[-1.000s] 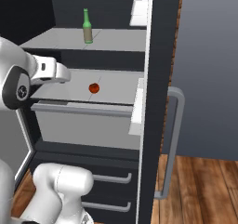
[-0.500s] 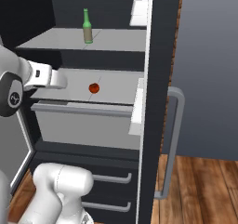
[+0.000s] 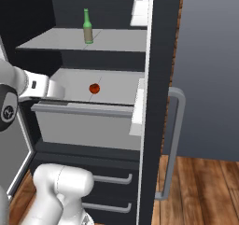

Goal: Place the beer on the top shelf of the fridge to keep it out of children's reach, and place the broccoli and tomato on lower shelves for easy access.

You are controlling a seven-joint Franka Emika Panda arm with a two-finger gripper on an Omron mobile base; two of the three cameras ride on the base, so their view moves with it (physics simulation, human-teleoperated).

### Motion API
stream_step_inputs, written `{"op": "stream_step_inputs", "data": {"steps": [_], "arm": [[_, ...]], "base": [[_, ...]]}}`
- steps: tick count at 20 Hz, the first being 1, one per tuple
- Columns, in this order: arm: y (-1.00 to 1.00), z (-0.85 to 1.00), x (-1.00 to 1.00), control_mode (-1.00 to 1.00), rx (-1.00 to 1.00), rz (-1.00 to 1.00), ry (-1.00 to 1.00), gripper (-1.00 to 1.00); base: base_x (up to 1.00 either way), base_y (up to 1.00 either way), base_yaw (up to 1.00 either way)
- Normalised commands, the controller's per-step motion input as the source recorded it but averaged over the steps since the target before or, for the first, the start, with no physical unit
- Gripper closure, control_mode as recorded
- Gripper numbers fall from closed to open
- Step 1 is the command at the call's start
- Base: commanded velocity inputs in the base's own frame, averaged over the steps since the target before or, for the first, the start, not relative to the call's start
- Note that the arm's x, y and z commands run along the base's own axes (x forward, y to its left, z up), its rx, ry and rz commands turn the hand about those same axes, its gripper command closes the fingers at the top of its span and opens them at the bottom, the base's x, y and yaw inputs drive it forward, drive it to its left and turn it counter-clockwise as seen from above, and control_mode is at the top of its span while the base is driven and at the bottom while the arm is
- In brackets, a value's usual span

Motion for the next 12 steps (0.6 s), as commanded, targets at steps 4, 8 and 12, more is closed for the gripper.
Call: {"op": "stream_step_inputs", "data": {"steps": [4, 8, 12], "arm": [[-0.02, -0.08, -0.27, 1.0, 0.0, 0.0, 0.0, -1.0], [0.0, 0.0, 0.0, 1.0, 0.0, 0.0, 0.0, -1.0], [0.0, 0.0, 0.0, 1.0, 0.0, 0.0, 0.0, -1.0]], "base": [[-0.37, -0.06, 0.0], [-0.86, -0.21, -0.02], [-0.77, -0.39, -0.1]]}}
